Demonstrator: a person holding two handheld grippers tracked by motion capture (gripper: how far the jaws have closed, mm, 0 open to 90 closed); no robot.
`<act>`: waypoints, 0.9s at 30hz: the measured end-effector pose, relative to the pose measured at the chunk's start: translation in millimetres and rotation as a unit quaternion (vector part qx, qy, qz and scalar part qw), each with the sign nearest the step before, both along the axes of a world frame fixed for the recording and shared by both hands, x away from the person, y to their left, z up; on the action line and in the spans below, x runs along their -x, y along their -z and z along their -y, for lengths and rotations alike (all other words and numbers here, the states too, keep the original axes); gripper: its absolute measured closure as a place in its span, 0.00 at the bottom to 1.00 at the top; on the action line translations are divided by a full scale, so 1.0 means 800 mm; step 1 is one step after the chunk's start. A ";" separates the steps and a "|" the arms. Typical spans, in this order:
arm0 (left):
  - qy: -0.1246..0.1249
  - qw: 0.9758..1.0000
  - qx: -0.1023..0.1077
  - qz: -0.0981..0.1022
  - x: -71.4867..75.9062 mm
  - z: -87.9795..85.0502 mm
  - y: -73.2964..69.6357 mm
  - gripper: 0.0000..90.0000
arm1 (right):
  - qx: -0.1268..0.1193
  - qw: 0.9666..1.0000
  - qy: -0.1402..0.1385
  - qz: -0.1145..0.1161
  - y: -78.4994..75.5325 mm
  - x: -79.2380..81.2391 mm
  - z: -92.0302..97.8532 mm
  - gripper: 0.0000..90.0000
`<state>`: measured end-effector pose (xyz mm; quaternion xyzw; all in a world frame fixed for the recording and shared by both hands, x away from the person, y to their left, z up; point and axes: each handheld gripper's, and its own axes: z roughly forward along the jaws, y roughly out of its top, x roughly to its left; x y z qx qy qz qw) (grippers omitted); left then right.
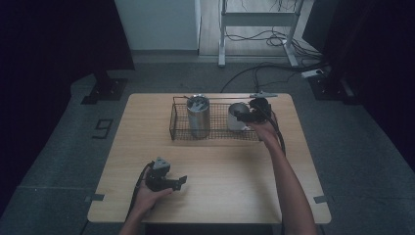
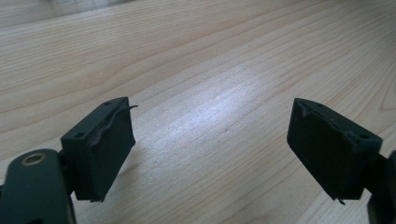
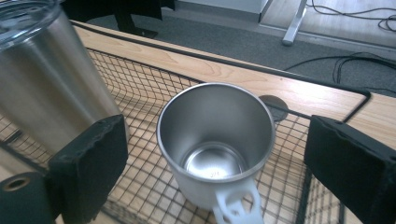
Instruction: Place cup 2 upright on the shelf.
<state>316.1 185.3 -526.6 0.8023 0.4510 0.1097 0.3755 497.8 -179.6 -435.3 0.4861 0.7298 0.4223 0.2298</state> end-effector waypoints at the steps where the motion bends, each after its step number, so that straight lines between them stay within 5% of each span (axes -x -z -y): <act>1: 0.000 1.000 -0.001 0.000 0.000 0.000 0.000 0.16 | 0.000 1.000 0.000 0.005 -0.001 0.005 0.002 0.10; 27: -0.002 1.000 -0.007 -0.002 0.000 0.002 0.002 0.16 | -0.040 0.998 -0.030 0.040 0.016 0.117 0.060 0.15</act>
